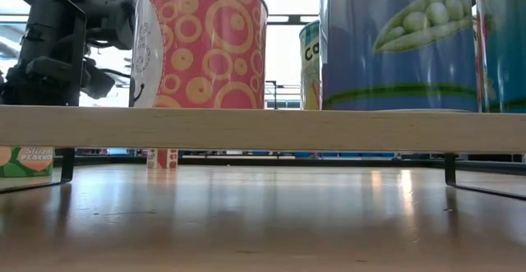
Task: Pick and place cans onto a shelf
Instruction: Put the canned sliced peaches on the shelf
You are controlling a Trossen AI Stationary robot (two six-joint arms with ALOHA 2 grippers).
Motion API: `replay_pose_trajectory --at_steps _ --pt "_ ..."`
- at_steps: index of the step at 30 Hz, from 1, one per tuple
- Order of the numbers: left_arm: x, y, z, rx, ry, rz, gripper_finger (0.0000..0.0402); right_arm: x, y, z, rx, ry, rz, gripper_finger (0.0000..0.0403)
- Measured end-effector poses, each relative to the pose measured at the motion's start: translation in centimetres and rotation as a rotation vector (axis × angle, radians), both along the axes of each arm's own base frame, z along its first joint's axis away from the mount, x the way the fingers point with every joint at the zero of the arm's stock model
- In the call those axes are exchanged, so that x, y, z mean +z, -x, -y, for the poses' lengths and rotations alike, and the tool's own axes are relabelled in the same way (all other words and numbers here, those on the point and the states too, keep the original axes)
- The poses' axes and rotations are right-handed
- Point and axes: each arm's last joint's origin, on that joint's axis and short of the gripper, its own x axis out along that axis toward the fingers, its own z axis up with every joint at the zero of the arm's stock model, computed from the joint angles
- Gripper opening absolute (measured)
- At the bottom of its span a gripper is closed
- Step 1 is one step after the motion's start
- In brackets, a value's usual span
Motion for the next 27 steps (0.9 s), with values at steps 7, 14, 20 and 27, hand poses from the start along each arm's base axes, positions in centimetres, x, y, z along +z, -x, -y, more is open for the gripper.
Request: replay_pose_trajectory --at_steps 7,14,20,27 --pt "1.2 -0.3 -0.2 -0.09 -0.06 -0.007 0.0286 -0.1 1.0 -0.2 0.03 0.04 -0.068 0.0044" --pt "10.5 -0.9 -0.5 -0.144 -0.181 -0.012 0.0288 1.1 2.5 0.4 0.031 0.068 -0.1 0.0044" --pt "19.3 -1.4 0.2 -0.343 -0.306 0.279 0.0288 1.2 4.4 0.9 0.002 0.087 -0.234 0.0044" --pt "22.4 -3.8 2.6 -0.606 -0.389 0.636 0.0288 2.7 6.7 0.2 -0.029 0.09 -0.223 0.0044"
